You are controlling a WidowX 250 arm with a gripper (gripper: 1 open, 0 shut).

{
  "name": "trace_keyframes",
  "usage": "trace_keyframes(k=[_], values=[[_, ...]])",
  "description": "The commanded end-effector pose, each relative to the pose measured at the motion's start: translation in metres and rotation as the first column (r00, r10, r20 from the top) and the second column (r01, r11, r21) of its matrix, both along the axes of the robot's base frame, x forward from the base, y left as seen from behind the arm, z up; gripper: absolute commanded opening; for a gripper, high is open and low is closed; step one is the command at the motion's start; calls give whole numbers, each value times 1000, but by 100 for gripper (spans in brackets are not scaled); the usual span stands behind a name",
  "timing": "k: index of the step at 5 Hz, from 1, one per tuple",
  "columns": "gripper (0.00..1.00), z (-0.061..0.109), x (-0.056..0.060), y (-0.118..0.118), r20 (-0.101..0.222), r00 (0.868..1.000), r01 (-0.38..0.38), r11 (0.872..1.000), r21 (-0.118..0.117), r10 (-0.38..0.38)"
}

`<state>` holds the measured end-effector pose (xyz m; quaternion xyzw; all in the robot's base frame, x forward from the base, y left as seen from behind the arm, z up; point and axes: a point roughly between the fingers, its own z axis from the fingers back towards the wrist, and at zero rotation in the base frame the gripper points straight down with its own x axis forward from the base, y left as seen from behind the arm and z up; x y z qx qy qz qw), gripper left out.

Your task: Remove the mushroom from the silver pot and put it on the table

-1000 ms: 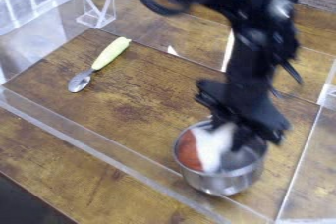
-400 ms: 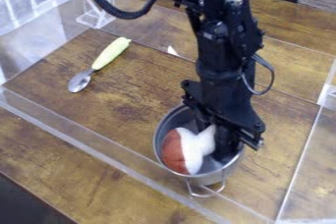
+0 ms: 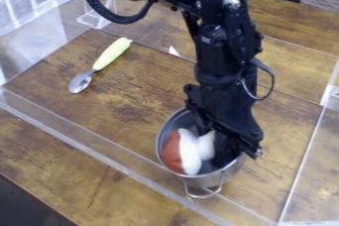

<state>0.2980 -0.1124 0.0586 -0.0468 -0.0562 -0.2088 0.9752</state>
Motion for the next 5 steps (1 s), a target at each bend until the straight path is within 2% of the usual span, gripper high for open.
trace_keyframes(k=[1,2,3,5], values=[[0,19,5,5,43,999,32,999,-23,-31],[0,22,7,5,39,997,70,997,-30,-69],[0,20,10,-5,36,994,104,994,-36,-102],[0,24,12,-20,18,989,144,989,-36,-144]])
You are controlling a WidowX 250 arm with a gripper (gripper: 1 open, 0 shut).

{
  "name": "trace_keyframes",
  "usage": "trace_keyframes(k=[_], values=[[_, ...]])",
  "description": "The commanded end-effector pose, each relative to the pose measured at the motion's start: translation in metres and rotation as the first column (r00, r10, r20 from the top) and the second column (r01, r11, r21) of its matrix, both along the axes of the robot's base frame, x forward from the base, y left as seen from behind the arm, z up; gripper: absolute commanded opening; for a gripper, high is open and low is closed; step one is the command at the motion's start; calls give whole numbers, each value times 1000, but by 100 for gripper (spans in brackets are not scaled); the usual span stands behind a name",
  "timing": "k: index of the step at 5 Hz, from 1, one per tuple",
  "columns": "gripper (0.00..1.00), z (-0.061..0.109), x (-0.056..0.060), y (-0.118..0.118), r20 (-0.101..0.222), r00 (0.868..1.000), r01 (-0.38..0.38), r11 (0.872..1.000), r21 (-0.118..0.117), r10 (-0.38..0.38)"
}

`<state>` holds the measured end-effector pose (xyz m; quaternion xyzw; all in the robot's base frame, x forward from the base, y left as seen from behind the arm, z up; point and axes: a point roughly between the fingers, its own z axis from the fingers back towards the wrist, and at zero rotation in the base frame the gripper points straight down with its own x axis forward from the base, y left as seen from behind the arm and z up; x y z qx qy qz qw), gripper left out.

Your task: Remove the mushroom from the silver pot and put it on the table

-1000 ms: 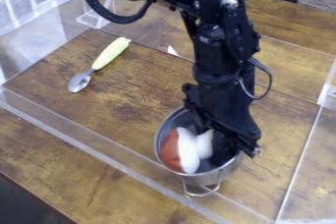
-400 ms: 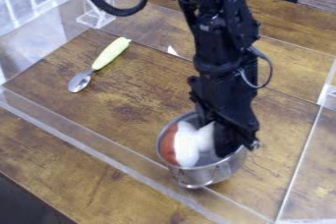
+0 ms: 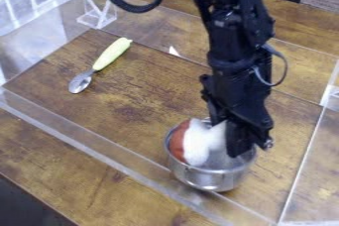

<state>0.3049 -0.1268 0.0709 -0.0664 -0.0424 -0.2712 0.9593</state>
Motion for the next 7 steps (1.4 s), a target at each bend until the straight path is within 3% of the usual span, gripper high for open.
trace_keyframes(k=[1,2,3,4,5,6,7], values=[[0,16,7,-9,20,1000,15,1000,-13,-14],[0,13,9,-14,-8,995,-95,995,-29,95],[0,10,11,-18,-31,983,-182,983,-36,181],[0,13,3,-18,-56,978,-202,979,-39,199],[100,16,-4,-17,-80,972,-225,974,-40,221],[0,9,-3,-13,-98,977,-193,981,-36,189],[0,3,0,-8,-115,980,-167,985,-33,162]])
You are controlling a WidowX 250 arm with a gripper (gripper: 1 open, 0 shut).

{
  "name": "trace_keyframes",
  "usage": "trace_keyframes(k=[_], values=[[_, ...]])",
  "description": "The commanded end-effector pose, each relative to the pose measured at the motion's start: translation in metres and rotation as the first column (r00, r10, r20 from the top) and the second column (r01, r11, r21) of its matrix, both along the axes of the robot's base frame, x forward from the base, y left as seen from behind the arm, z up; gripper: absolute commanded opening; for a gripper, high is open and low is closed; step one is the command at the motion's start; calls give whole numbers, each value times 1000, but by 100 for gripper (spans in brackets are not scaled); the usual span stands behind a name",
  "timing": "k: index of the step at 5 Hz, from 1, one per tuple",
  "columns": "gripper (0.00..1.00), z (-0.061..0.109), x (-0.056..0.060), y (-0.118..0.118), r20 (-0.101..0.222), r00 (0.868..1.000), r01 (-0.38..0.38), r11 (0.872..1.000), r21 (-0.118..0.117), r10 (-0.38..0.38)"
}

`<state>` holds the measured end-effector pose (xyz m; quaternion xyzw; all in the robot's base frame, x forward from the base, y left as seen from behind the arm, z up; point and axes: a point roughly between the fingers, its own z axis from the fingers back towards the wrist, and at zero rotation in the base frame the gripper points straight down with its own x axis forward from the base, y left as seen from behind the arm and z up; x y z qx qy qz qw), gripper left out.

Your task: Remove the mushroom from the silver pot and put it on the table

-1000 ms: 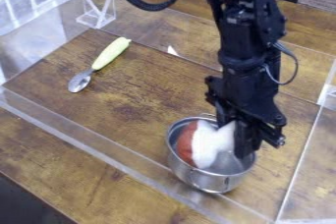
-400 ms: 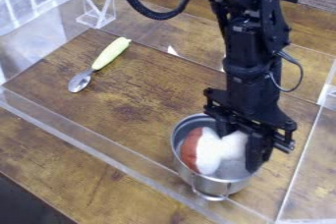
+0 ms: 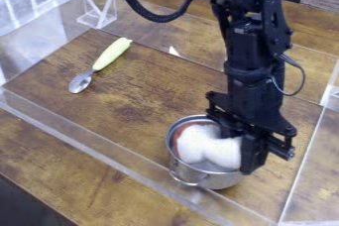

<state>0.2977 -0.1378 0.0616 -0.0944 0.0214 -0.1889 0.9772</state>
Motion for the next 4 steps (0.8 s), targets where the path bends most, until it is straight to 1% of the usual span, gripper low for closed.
trace_keyframes(k=[1,2,3,4], values=[[0,6,8,6,24,999,28,999,-21,-27],[0,30,17,16,44,999,-10,1000,-18,11],[0,53,19,41,87,996,-22,1000,-2,22],[0,68,23,86,111,991,-76,997,20,74]])
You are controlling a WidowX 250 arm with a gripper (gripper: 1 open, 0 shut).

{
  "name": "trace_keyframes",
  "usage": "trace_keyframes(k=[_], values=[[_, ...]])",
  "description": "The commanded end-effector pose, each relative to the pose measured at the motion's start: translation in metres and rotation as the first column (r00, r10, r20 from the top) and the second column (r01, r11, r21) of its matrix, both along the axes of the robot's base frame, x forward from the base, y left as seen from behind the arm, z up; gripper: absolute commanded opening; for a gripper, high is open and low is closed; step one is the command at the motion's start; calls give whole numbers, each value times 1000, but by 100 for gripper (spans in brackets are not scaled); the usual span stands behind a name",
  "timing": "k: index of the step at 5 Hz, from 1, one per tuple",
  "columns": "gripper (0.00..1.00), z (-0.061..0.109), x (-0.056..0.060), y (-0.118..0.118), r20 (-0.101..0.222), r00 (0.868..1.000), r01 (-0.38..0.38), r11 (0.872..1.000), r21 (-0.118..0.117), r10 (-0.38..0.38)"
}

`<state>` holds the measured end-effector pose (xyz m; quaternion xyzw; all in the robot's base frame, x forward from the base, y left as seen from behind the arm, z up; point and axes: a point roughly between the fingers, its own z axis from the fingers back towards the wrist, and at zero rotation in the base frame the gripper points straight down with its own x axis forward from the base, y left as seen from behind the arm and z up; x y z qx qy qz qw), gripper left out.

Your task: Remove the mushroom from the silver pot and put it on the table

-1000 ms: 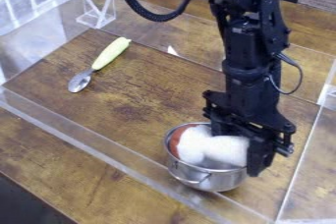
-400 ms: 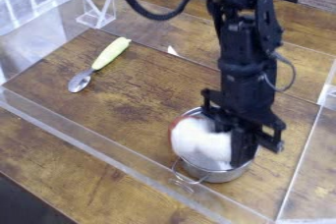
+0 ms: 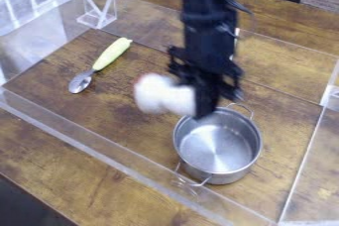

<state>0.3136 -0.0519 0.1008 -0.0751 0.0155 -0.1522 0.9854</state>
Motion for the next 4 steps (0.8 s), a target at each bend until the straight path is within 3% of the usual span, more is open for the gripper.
trace_keyframes(k=[1,2,4], values=[[0,31,10,39,104,989,-110,994,5,109],[0,14,12,38,81,986,-148,989,3,147],[0,21,0,19,43,971,-235,972,-3,235]])
